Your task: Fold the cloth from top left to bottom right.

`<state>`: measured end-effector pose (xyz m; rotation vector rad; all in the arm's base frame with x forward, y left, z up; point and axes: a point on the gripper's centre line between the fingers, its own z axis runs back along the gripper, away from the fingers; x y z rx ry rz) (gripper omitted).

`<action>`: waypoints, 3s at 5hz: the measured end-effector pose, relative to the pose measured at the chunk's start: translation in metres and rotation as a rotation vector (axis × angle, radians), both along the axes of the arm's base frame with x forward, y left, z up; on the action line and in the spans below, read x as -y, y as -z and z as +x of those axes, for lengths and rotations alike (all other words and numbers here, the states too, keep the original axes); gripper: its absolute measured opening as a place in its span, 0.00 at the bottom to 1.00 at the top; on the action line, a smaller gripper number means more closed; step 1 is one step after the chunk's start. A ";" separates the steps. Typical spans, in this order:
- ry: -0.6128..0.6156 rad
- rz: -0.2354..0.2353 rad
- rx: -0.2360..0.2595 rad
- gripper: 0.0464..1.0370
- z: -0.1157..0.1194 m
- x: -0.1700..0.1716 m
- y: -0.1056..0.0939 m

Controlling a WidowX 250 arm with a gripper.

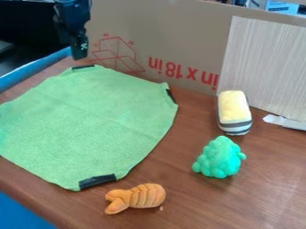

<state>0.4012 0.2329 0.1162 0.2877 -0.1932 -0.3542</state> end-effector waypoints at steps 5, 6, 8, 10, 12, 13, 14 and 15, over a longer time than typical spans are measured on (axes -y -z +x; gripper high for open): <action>-0.057 0.020 -0.039 0.96 0.045 -0.032 0.034; -0.061 0.031 -0.042 0.96 0.046 -0.034 0.037; -0.036 0.055 -0.068 0.96 0.047 -0.026 0.058; -0.058 0.092 -0.081 0.63 0.045 -0.024 0.073; -0.064 0.082 -0.073 0.13 0.045 -0.024 0.074; -0.064 0.075 -0.077 0.02 0.044 -0.023 0.075; -0.061 0.061 -0.067 0.01 0.040 -0.019 0.074; -0.033 0.034 -0.025 0.01 0.028 -0.005 0.057</action>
